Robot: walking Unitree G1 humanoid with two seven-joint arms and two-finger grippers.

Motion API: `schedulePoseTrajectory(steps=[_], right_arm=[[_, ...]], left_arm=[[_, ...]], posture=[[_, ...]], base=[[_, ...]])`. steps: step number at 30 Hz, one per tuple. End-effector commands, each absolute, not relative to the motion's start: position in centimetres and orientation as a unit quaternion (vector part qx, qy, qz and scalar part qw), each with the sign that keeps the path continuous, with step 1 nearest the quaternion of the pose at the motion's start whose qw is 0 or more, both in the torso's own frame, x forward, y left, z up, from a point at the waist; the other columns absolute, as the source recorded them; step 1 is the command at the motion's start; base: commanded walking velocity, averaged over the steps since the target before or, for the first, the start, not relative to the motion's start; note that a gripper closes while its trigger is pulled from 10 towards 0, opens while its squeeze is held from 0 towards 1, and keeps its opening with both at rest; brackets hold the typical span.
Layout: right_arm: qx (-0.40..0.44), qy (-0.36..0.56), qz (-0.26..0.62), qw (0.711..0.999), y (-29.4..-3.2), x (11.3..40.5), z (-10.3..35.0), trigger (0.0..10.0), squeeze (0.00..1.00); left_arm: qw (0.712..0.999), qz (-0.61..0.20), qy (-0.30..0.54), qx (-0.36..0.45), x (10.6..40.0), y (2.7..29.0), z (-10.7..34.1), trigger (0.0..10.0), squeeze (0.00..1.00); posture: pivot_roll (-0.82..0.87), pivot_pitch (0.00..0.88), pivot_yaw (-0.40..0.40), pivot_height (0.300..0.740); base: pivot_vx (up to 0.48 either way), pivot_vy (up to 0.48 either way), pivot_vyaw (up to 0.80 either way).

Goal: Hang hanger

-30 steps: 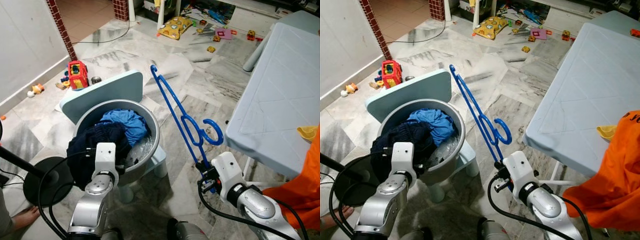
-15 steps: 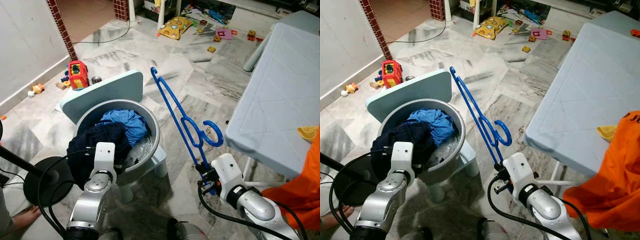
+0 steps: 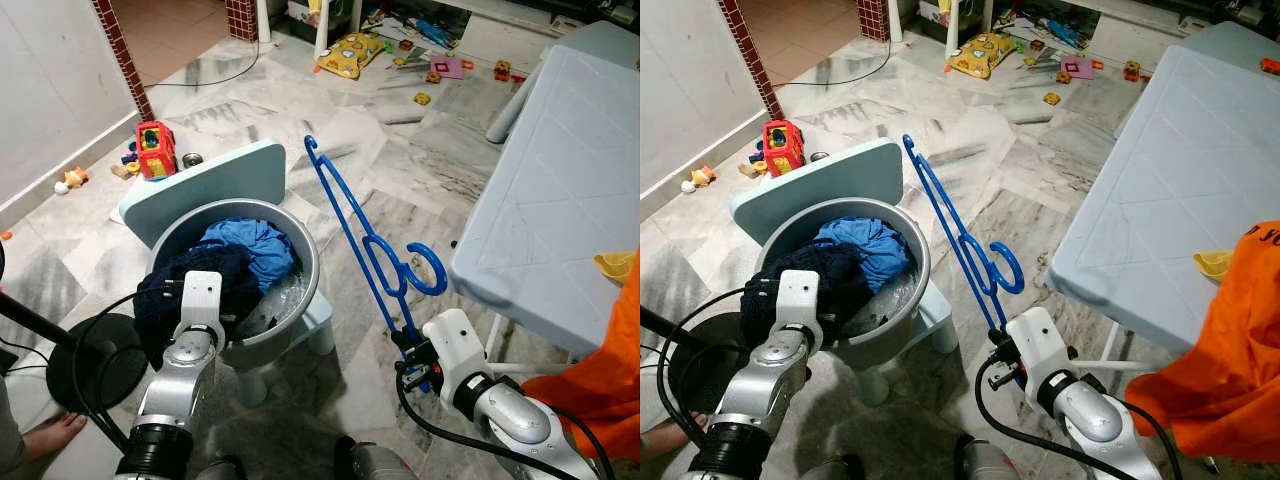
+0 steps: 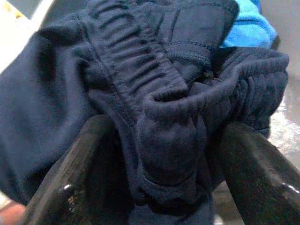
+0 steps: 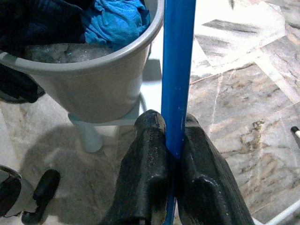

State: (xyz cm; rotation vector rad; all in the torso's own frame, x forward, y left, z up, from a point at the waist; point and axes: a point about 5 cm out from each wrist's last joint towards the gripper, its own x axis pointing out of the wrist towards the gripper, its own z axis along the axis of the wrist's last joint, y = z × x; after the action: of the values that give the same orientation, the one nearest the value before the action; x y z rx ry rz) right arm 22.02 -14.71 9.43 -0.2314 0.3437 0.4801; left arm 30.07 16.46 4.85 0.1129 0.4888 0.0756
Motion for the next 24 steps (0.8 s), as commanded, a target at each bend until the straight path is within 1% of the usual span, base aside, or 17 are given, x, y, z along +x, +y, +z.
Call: schedulePoseTrajectory(steps=[1,8,16,24], right_arm=[[-0.117,0.166,0.229,0.952,-14.9,21.8,9.7,10.0,0.0],[-0.116,0.165,0.23,0.952,-14.8,21.8,9.7,10.0,0.0],[-0.117,0.165,0.227,0.953,-14.9,22.0,9.7,10.0,0.0],[-0.117,0.164,0.228,0.953,-14.8,22.0,9.7,10.0,0.0]], left_arm=[[0.969,0.028,0.24,0.047,30.2,16.1,4.5,0.0,0.0],[0.974,0.021,0.222,0.042,31.0,15.5,4.6,0.0,0.0],[0.979,0.032,0.197,0.043,31.2,15.7,4.7,0.0,0.0],[0.982,0.023,0.181,0.048,31.2,15.6,4.7,0.0,0.0]], posture=[[-0.24,0.191,-0.034,0.74],[-0.24,0.19,-0.032,0.74],[-0.24,0.189,-0.03,0.74],[-0.24,0.188,-0.03,0.74]], base=[[0.0,0.0,0.0],[0.0,0.0,0.0],[0.0,0.0,0.0],[0.0,0.0,0.0]])
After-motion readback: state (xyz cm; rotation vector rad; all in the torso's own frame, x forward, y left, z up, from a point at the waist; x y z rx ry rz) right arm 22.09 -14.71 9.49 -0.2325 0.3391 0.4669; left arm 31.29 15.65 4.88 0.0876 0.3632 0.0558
